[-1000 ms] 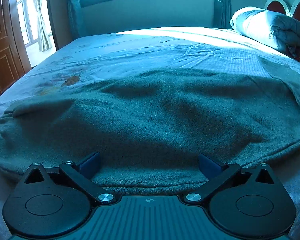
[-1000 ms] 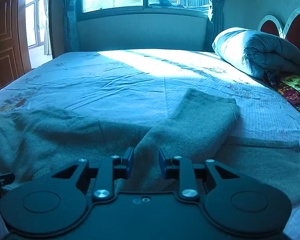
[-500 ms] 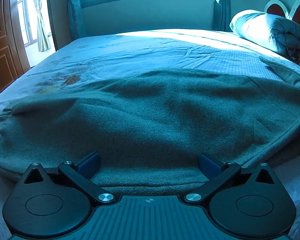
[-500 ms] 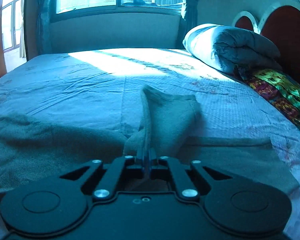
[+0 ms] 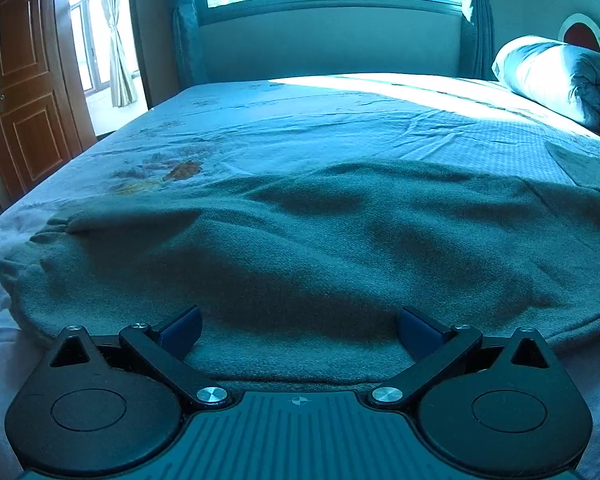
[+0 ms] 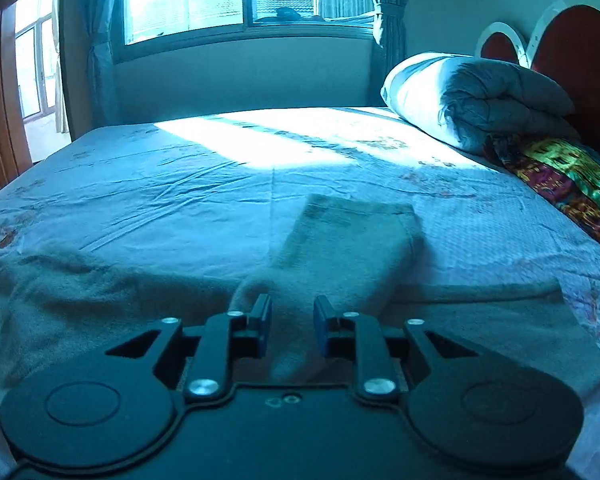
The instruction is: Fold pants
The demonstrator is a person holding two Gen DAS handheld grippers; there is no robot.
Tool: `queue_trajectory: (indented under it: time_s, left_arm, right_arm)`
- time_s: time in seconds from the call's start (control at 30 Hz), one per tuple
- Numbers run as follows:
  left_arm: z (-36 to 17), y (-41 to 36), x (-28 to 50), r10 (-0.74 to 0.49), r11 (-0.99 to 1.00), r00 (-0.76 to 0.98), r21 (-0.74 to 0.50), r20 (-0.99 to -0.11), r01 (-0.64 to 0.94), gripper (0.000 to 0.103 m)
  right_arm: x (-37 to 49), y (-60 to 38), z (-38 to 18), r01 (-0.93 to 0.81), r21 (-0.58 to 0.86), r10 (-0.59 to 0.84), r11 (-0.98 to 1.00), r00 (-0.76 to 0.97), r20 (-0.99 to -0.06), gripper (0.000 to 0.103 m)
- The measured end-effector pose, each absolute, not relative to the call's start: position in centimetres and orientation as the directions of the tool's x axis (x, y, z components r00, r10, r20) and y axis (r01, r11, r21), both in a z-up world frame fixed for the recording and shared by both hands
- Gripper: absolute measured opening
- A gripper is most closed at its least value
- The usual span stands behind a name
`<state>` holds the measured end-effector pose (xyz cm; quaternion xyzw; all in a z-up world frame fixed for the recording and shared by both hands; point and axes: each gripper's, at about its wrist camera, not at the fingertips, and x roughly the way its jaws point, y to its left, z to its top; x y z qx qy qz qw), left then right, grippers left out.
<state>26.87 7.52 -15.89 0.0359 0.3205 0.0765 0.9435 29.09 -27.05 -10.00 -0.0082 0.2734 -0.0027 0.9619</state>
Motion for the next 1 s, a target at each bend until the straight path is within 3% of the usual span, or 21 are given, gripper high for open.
queue_trajectory:
  time_s: [0.07,0.1,0.13,0.2,0.27,0.4,0.53,0.63,0.9,0.97,1.0]
  left_arm:
    - [-16.2,7.9,27.2,0.156,0.988,0.763,0.108,-0.627,-0.113,0.103]
    - [-15.9,7.8,27.2,0.158,0.987,0.762,0.100,-0.629,-0.122,0.103]
    - [-15.3,7.7,27.2,0.129,0.991,0.768,0.057,-0.627,-0.119,0.103]
    - [-14.6,6.8,27.3,0.054,0.997,0.774,-0.011,-0.631,-0.078,0.103]
    - [-15.4,4.9,28.2,0.027,1.000,0.742,0.015,-0.670,-0.023,0.103]
    - [-16.9,3.9,28.9,0.066,0.998,0.741,0.042,-0.668,-0.052,0.103]
    - [-16.9,3.6,28.8,0.077,0.997,0.745,0.051,-0.663,-0.058,0.103]
    - [-16.8,3.7,28.8,0.069,0.998,0.742,0.045,-0.667,-0.053,0.103]
    - [-16.8,3.5,28.8,0.081,0.997,0.741,0.046,-0.667,-0.068,0.103]
    - [-16.8,3.5,28.8,0.083,0.997,0.741,0.047,-0.667,-0.069,0.103]
    - [-16.8,3.5,28.8,0.083,0.997,0.740,0.048,-0.667,-0.068,0.103]
  right_arm:
    - [31.5,-25.2,-10.4,-0.021,-0.102,-0.038,0.995,0.839,-0.543,0.027]
    - [32.7,-24.5,-10.8,-0.030,-0.145,-0.058,0.989,0.824,-0.563,0.036]
    - [33.5,-23.8,-11.3,-0.045,-0.181,-0.069,0.983,0.812,-0.580,0.037]
    - [34.5,-23.1,-12.1,-0.066,-0.266,-0.109,0.962,0.799,-0.591,0.029]
    - [34.7,-23.6,-12.5,-0.076,-0.285,-0.119,0.956,0.785,-0.608,0.000]
    - [31.3,-27.7,-11.2,0.031,-0.208,-0.144,0.978,0.822,-0.551,0.000]
    - [27.1,-32.8,-11.9,0.149,-0.035,-0.142,0.988,0.810,-0.568,0.000]
    - [24.3,-35.9,-13.5,0.251,0.106,-0.138,0.962,0.786,-0.602,0.016]
    - [23.1,-37.0,-11.7,0.235,0.141,-0.129,0.962,0.843,-0.522,0.017]
    - [24.1,-36.9,-11.5,0.211,0.122,-0.119,0.970,0.847,-0.518,0.019]
    - [24.7,-36.8,-11.4,0.201,0.103,-0.121,0.974,0.850,-0.513,0.025]
